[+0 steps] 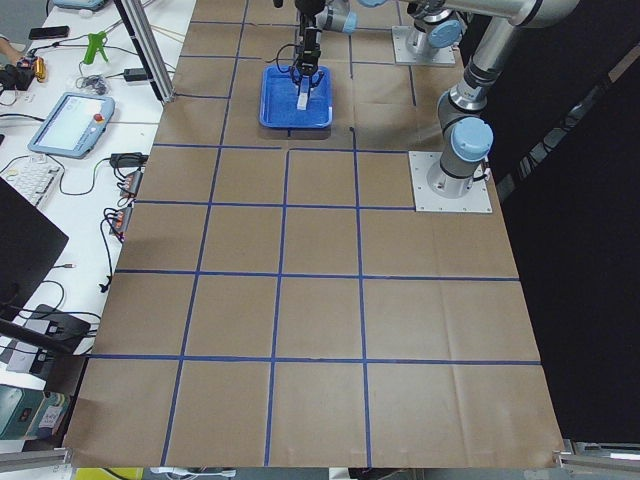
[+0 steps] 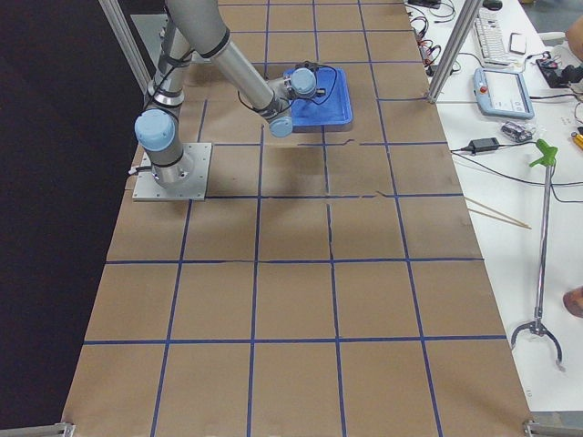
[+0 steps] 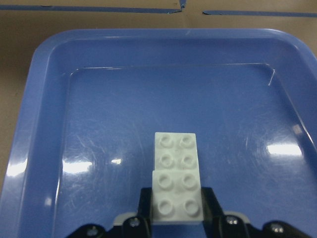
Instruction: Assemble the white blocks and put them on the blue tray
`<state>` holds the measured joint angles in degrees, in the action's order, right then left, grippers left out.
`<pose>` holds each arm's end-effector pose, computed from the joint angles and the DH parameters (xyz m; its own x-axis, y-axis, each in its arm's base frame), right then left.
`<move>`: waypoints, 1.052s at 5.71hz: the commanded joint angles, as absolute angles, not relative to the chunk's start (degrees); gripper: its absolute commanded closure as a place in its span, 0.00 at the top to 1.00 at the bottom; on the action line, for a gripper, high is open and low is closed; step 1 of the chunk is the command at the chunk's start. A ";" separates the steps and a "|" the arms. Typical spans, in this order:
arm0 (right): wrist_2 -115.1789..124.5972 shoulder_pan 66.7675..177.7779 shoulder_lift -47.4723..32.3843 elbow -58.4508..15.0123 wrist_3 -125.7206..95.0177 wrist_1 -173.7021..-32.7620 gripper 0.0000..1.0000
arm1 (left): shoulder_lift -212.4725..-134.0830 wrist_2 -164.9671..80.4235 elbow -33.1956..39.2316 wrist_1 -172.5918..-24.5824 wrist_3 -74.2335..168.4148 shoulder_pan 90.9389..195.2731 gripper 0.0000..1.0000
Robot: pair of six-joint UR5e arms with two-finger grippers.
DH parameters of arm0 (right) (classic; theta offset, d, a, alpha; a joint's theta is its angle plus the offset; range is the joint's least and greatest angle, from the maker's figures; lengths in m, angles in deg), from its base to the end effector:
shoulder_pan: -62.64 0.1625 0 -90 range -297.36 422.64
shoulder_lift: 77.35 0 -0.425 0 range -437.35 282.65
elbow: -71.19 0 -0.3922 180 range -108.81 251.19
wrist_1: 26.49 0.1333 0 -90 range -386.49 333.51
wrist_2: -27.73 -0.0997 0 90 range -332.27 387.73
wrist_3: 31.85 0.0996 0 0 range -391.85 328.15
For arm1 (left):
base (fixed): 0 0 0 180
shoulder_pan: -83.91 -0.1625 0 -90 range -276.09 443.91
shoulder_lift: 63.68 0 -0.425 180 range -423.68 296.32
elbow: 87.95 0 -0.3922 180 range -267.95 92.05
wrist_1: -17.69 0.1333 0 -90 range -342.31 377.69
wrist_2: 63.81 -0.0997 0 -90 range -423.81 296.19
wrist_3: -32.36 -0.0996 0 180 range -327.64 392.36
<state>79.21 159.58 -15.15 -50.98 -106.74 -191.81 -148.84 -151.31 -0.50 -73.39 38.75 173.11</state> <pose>0.2557 -0.4839 0.1501 -0.0848 -0.9915 0.0990 -0.7609 0.0003 -0.6488 -0.1312 -0.4650 0.5485 -0.9913 -0.1197 0.0553 -0.1250 0.9867 -0.1044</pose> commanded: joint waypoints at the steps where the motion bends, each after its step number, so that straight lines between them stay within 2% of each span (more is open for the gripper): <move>1: 79.15 159.58 -15.21 -50.98 -106.74 -191.81 0.30 | -148.15 -152.13 0.29 -74.50 38.78 173.20 0.99; 6: 79.15 159.58 -15.65 -50.89 -106.56 -191.81 0.31 | -149.64 -151.87 -1.11 -74.16 38.78 173.30 0.99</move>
